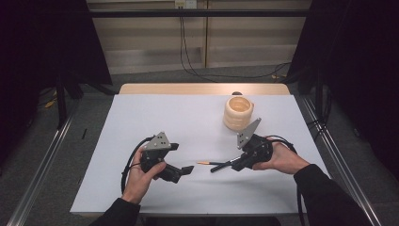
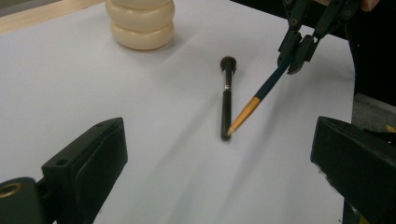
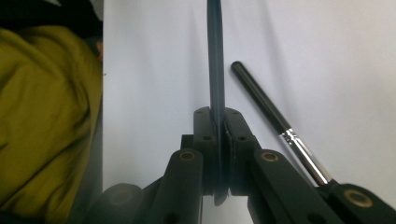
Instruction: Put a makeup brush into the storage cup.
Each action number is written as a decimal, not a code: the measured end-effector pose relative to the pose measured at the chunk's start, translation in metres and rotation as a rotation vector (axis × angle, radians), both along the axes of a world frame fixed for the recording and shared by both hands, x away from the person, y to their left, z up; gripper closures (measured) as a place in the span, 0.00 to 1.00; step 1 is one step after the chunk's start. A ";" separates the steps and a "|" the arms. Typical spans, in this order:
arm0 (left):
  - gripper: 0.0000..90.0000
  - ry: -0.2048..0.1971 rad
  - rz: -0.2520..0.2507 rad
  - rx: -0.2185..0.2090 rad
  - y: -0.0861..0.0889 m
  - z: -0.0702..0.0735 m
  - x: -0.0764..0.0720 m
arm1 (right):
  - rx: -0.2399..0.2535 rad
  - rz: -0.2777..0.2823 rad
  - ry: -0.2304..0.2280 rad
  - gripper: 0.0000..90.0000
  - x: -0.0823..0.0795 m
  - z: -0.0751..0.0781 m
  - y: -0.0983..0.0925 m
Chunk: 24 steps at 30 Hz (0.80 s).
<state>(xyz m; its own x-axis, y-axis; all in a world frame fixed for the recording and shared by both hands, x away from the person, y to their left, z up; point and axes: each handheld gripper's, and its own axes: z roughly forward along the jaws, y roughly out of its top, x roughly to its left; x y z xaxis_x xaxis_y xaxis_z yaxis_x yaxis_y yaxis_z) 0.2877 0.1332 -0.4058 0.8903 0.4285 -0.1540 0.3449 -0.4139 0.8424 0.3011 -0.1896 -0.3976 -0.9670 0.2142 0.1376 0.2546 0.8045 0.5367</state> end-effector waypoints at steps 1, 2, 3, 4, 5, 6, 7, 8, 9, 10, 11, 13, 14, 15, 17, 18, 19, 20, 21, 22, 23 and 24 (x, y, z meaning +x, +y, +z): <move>0.04 -0.004 0.004 -0.011 0.001 0.000 -0.001 | 0.010 -0.002 -0.006 0.95 -0.002 0.000 0.000; 0.04 -0.011 0.010 -0.018 0.002 0.001 -0.001 | 0.018 -0.008 -0.006 0.95 -0.004 -0.001 0.000; 0.04 -0.022 0.009 -0.024 0.004 0.002 -0.001 | 0.028 -0.023 -0.009 0.95 -0.005 -0.003 0.000; 0.04 -0.026 0.016 -0.031 0.004 0.002 -0.002 | 0.030 -0.026 -0.010 0.95 -0.005 -0.004 -0.001; 0.03 -0.028 0.019 -0.035 0.005 0.003 -0.003 | 0.041 -0.024 -0.011 0.95 -0.005 -0.005 -0.002; 0.03 -0.031 0.031 -0.031 0.004 0.003 -0.004 | 0.046 -0.032 -0.014 0.95 -0.006 -0.006 -0.003; 0.03 -0.034 0.030 -0.033 0.004 0.003 -0.004 | 0.056 -0.045 -0.014 0.95 -0.006 -0.006 -0.004; 0.03 -0.033 0.026 -0.037 0.004 0.002 -0.004 | 0.062 -0.042 -0.022 0.95 -0.006 -0.005 -0.006; 0.03 -0.033 0.026 -0.038 0.004 0.002 -0.004 | 0.077 -0.052 -0.021 0.95 -0.007 -0.005 -0.007; 0.03 -0.035 0.031 -0.038 0.004 0.002 -0.005 | 0.091 -0.058 -0.025 0.95 -0.007 -0.004 -0.008; 0.03 -0.034 0.033 -0.045 0.003 0.002 -0.004 | 0.091 -0.063 -0.028 0.94 -0.007 -0.004 -0.010; 0.02 -0.031 0.036 -0.051 0.004 0.001 -0.004 | 0.115 -0.077 -0.032 0.95 -0.008 -0.004 -0.013; 0.02 -0.030 0.037 -0.055 0.004 0.001 -0.004 | 0.128 -0.085 -0.038 0.95 -0.009 -0.004 -0.014; 0.02 -0.032 0.037 -0.056 0.004 0.001 -0.004 | 0.140 -0.093 -0.044 0.95 -0.010 -0.004 -0.016; 0.02 -0.038 0.048 -0.068 0.005 0.002 -0.005 | 0.156 -0.103 -0.041 0.95 -0.011 -0.006 -0.018; 0.02 -0.044 0.047 -0.076 0.005 0.003 -0.005 | 0.165 -0.100 -0.041 0.95 -0.011 -0.006 -0.019; 0.02 -0.045 0.054 -0.080 0.006 0.004 -0.006 | 0.180 -0.111 -0.043 0.95 -0.012 -0.006 -0.020; 0.02 -0.048 0.058 -0.086 0.006 0.004 -0.007 | 0.189 -0.111 -0.046 0.95 -0.013 -0.006 -0.020; 0.02 -0.058 0.071 -0.081 0.007 0.005 -0.007 | 0.190 -0.116 -0.048 0.95 -0.013 -0.006 -0.021; 0.02 -0.068 0.081 -0.086 0.007 0.005 -0.008 | 0.198 -0.119 -0.050 0.95 -0.014 -0.005 -0.021; 0.02 -0.076 0.088 -0.084 0.007 0.005 -0.008 | 0.206 -0.117 -0.055 0.95 -0.015 -0.005 -0.022; 0.02 -0.072 0.083 -0.104 0.007 0.005 -0.008 | 0.216 -0.125 -0.062 0.95 -0.016 -0.004 -0.023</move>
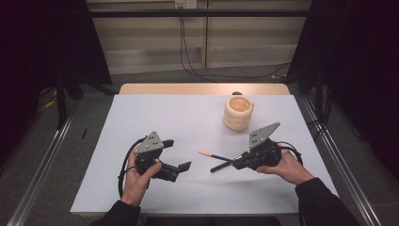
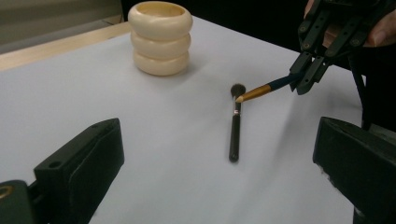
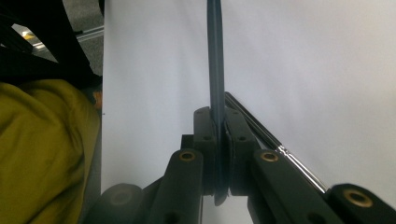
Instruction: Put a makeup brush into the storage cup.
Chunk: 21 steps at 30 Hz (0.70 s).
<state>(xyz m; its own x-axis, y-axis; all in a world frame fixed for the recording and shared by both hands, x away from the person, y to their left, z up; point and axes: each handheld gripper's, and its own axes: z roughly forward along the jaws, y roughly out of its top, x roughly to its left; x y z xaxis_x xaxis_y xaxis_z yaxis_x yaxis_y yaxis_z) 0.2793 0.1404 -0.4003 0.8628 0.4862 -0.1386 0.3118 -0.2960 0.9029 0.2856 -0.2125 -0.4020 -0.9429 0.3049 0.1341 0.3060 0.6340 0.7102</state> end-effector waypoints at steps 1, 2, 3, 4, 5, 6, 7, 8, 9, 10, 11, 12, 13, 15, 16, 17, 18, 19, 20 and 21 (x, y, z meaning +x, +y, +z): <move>0.02 -0.001 0.001 0.001 0.001 0.001 0.000 | 0.012 -0.006 -0.003 0.95 0.000 0.000 -0.001; 0.02 -0.005 0.001 -0.003 0.000 0.001 0.000 | 0.022 -0.005 -0.004 0.95 -0.001 0.001 -0.001; 0.02 -0.006 -0.001 -0.007 0.000 0.001 0.000 | 0.029 -0.014 -0.010 0.95 -0.001 0.001 -0.002; 0.02 -0.006 -0.002 -0.010 0.000 0.001 0.000 | 0.036 -0.017 -0.012 0.95 -0.002 0.001 -0.002; 0.02 -0.007 -0.002 -0.008 0.000 0.001 0.000 | 0.047 -0.017 -0.014 0.95 -0.001 0.001 -0.003; 0.02 -0.006 0.002 -0.002 -0.001 0.001 0.000 | 0.066 -0.024 -0.011 0.95 -0.002 0.002 -0.004; 0.02 -0.007 -0.005 -0.008 -0.001 0.000 0.000 | 0.084 -0.031 -0.006 0.95 -0.002 0.001 -0.005; 0.02 -0.006 -0.005 -0.009 -0.002 0.000 -0.001 | 0.097 -0.032 0.000 0.95 -0.002 0.001 -0.006; 0.02 -0.011 -0.006 -0.011 -0.002 0.000 -0.001 | 0.110 -0.033 -0.001 0.95 -0.002 0.001 -0.006; 0.02 -0.022 -0.004 -0.006 -0.003 0.001 -0.002 | 0.122 -0.027 0.003 0.95 -0.002 0.000 -0.007; 0.03 -0.025 -0.003 -0.001 -0.004 0.001 -0.003 | 0.132 -0.037 0.000 0.95 -0.003 0.000 -0.007; 0.03 -0.023 -0.010 -0.010 -0.005 0.001 -0.003 | 0.146 -0.035 0.001 0.95 -0.003 0.000 -0.007; 0.03 -0.022 -0.013 -0.011 -0.005 0.001 -0.003 | 0.158 -0.033 -0.003 0.95 -0.004 0.000 -0.007; 0.03 -0.021 -0.013 -0.021 -0.005 0.002 -0.003 | 0.167 -0.036 -0.007 0.95 -0.005 -0.001 -0.007; 0.03 -0.022 -0.013 -0.030 -0.005 0.002 -0.004 | 0.171 -0.038 -0.015 0.95 -0.006 -0.001 -0.007; 0.03 -0.024 -0.016 -0.032 -0.005 0.002 -0.004 | 0.187 -0.046 -0.014 0.95 -0.006 -0.002 -0.007; 0.03 -0.024 -0.014 -0.033 -0.005 0.003 -0.004 | 0.201 -0.040 -0.013 0.95 -0.007 -0.002 -0.007; 0.03 -0.023 -0.011 -0.037 -0.006 0.003 -0.004 | 0.210 -0.049 -0.019 0.95 -0.007 -0.002 -0.007; 0.03 -0.018 -0.015 -0.046 -0.006 0.003 -0.003 | 0.221 -0.050 -0.022 0.95 -0.007 -0.002 -0.007; 0.03 -0.006 -0.024 -0.060 -0.007 0.002 -0.003 | 0.235 -0.050 -0.025 0.95 -0.007 -0.002 -0.007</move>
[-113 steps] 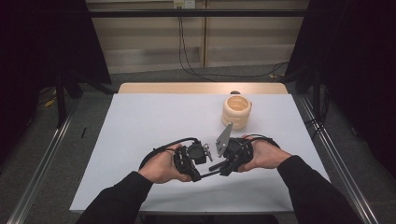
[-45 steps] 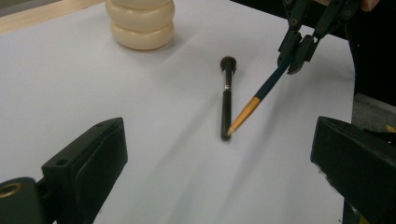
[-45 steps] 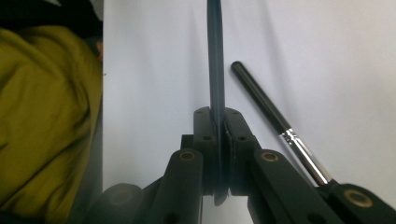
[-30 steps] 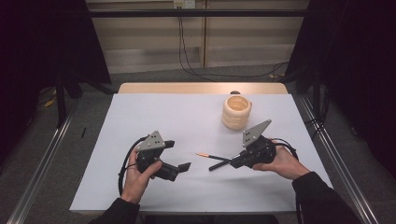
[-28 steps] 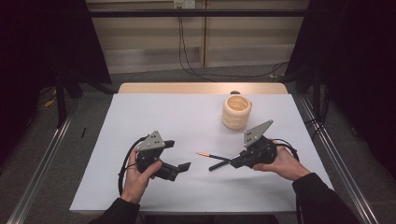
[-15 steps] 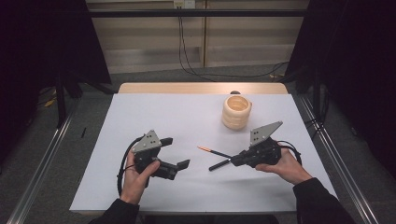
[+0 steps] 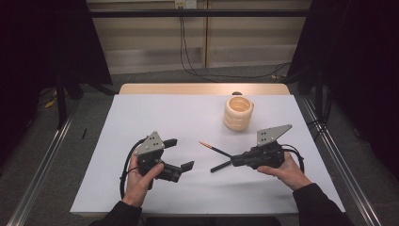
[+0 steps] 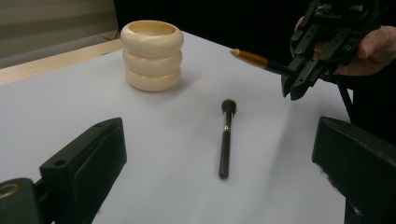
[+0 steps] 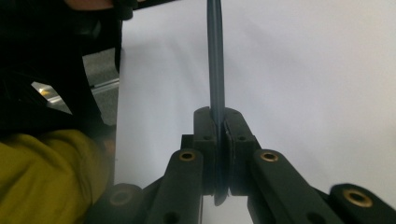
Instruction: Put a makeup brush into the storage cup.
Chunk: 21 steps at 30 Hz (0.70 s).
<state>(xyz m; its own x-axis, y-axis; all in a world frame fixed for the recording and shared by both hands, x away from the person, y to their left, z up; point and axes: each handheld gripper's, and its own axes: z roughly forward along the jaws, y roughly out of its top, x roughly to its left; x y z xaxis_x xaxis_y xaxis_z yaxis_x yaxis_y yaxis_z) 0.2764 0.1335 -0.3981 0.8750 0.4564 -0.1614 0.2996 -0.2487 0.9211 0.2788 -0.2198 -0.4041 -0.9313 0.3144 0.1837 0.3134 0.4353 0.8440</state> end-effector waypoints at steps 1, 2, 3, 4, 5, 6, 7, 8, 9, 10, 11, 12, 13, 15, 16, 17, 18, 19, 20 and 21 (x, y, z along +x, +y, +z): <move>0.03 0.003 0.001 -0.002 -0.001 0.000 0.000 | 0.008 -0.004 0.005 0.95 0.000 0.000 0.000; 0.03 0.002 0.003 0.005 -0.001 0.000 0.000 | 0.014 0.001 0.009 0.95 0.000 0.001 0.000; 0.04 0.002 -0.001 0.002 -0.002 0.000 0.000 | 0.019 -0.011 0.000 0.95 0.000 0.001 0.000; 0.04 0.004 -0.008 -0.008 -0.004 0.000 -0.001 | 0.025 -0.012 0.001 0.95 0.000 0.002 0.000; 0.04 0.003 -0.010 -0.012 -0.005 0.001 -0.001 | 0.037 -0.016 -0.004 0.95 -0.001 0.002 0.000; 0.04 0.000 -0.010 -0.010 -0.006 0.001 -0.002 | 0.051 -0.021 -0.006 0.95 -0.002 0.003 0.000; 0.04 -0.005 -0.012 -0.005 -0.007 0.002 -0.002 | 0.061 -0.023 -0.010 0.95 -0.002 0.003 0.000; 0.04 -0.007 -0.010 -0.010 -0.008 0.003 -0.002 | 0.070 -0.040 -0.020 0.95 -0.002 0.003 0.000; 0.04 -0.007 -0.009 -0.013 -0.010 0.003 -0.002 | 0.077 -0.041 -0.019 0.95 -0.002 0.004 0.000; 0.04 -0.010 -0.013 -0.013 -0.011 0.003 -0.001 | 0.075 -0.045 -0.026 0.95 -0.003 0.004 0.000; 0.04 -0.007 -0.007 -0.001 -0.012 0.004 -0.002 | 0.076 -0.052 -0.028 0.95 -0.003 0.004 0.001; 0.04 -0.012 -0.011 -0.003 -0.013 0.003 -0.001 | 0.081 -0.045 -0.028 0.95 -0.003 0.003 0.001; 0.04 -0.008 -0.012 -0.012 -0.014 0.003 -0.001 | 0.081 -0.055 -0.037 0.95 -0.003 0.003 0.001; 0.04 -0.010 -0.018 -0.007 -0.016 0.004 -0.001 | 0.098 -0.054 -0.036 0.95 -0.003 0.004 0.000; 0.04 -0.010 -0.022 -0.012 -0.017 0.004 -0.001 | 0.100 -0.063 -0.042 0.95 -0.004 0.004 -0.001; 0.04 -0.014 -0.024 -0.011 -0.018 0.004 0.000 | 0.107 -0.059 -0.040 0.95 -0.004 0.004 -0.001; 0.04 -0.014 -0.019 -0.001 -0.020 0.005 0.000 | 0.114 -0.070 -0.048 0.95 -0.004 0.005 -0.001; 0.04 -0.015 -0.023 -0.012 -0.022 0.005 0.000 | 0.125 -0.086 -0.052 0.95 -0.005 0.005 -0.002; 0.04 -0.017 -0.024 -0.002 -0.023 0.006 0.001 | 0.136 -0.075 -0.045 0.95 -0.005 0.005 -0.002; 0.04 -0.013 -0.023 -0.004 -0.025 0.007 0.001 | 0.132 -0.084 -0.052 0.95 -0.006 0.005 -0.002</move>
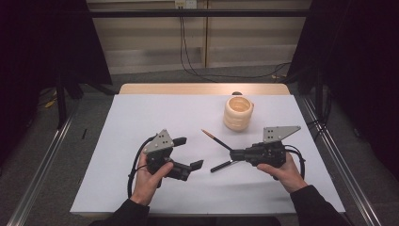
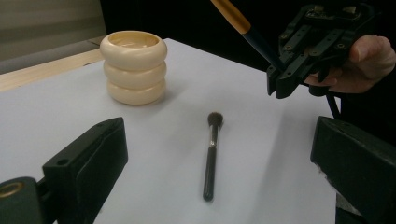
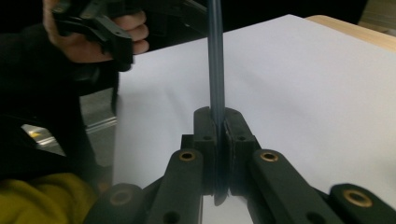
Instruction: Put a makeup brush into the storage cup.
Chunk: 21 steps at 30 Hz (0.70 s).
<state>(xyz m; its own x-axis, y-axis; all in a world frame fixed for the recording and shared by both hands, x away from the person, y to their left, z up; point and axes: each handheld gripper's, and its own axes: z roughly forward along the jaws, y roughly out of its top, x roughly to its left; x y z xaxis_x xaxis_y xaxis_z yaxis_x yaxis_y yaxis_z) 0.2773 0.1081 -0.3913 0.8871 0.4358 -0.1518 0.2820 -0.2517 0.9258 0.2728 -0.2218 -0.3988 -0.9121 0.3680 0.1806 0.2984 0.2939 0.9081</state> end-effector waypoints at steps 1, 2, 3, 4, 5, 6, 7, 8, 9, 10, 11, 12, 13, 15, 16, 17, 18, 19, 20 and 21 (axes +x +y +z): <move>0.04 -0.001 -0.008 -0.009 -0.002 0.000 0.000 | 0.002 0.004 0.002 0.95 -0.001 0.000 0.000; 0.04 -0.006 -0.014 -0.006 -0.004 0.001 0.001 | -0.004 0.000 -0.003 0.95 -0.001 0.000 0.001; 0.04 -0.007 -0.011 -0.007 -0.007 0.002 0.000 | -0.002 0.003 -0.002 0.95 -0.001 0.000 0.001; 0.05 -0.010 -0.008 -0.003 -0.008 0.003 0.000 | -0.004 0.001 -0.004 0.95 -0.001 0.000 0.001; 0.05 -0.010 -0.013 -0.006 -0.010 0.004 0.001 | -0.001 0.004 -0.003 0.95 -0.001 -0.001 0.002; 0.05 -0.011 -0.015 -0.022 -0.012 0.005 0.000 | -0.002 0.004 -0.004 0.95 -0.001 -0.001 0.002; 0.05 -0.020 -0.017 -0.025 -0.013 0.005 0.000 | -0.001 0.002 -0.004 0.95 -0.001 -0.001 0.002; 0.05 -0.028 -0.025 -0.013 -0.014 0.007 -0.001 | -0.001 0.004 -0.003 0.95 -0.001 -0.001 0.002; 0.05 -0.032 -0.027 -0.009 -0.016 0.007 -0.002 | -0.004 0.000 -0.006 0.95 -0.001 -0.001 0.001; 0.05 -0.041 -0.034 -0.013 -0.017 0.007 -0.003 | -0.003 0.000 -0.006 0.95 -0.001 0.000 0.001; 0.06 -0.043 -0.032 -0.006 -0.018 0.008 -0.004 | -0.001 0.004 -0.006 0.95 -0.001 0.000 0.002; 0.06 -0.042 -0.022 -0.005 -0.019 0.008 -0.004 | -0.002 0.002 -0.008 0.95 -0.001 0.000 0.002; 0.05 -0.041 -0.020 0.003 -0.020 0.008 -0.003 | -0.004 0.005 -0.007 0.95 -0.001 0.000 0.002; 0.05 -0.050 -0.006 0.009 -0.021 0.008 -0.004 | -0.006 0.007 -0.007 0.95 -0.002 -0.001 0.003; 0.05 -0.056 -0.017 0.009 -0.022 0.008 -0.004 | -0.008 0.006 -0.009 0.95 -0.002 0.000 0.003; 0.09 -0.054 -0.027 0.004 -0.022 0.009 -0.003 | -0.007 0.007 -0.011 0.95 -0.002 0.000 0.004; 0.12 -0.051 -0.029 -0.004 -0.023 0.010 -0.003 | -0.008 0.007 -0.010 0.95 -0.002 0.000 0.004; 0.13 -0.063 -0.022 0.008 -0.024 0.011 -0.003 | -0.007 0.005 -0.013 0.95 -0.002 -0.001 0.004; 0.14 -0.061 -0.023 -0.009 -0.025 0.011 -0.003 | -0.005 -0.002 -0.018 0.95 -0.002 -0.001 0.004; 0.17 -0.053 -0.025 -0.015 -0.026 0.012 -0.002 | -0.005 -0.001 -0.017 0.95 -0.002 0.000 0.004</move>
<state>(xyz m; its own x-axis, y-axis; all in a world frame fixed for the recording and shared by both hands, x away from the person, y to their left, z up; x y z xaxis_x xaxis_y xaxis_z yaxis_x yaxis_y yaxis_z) 0.2752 0.0821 -0.3790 0.9047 0.4116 -0.1104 0.2260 -0.2437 0.9432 0.2711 -0.2179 -0.3993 -0.9147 0.3697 0.1631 0.2829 0.2979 0.9117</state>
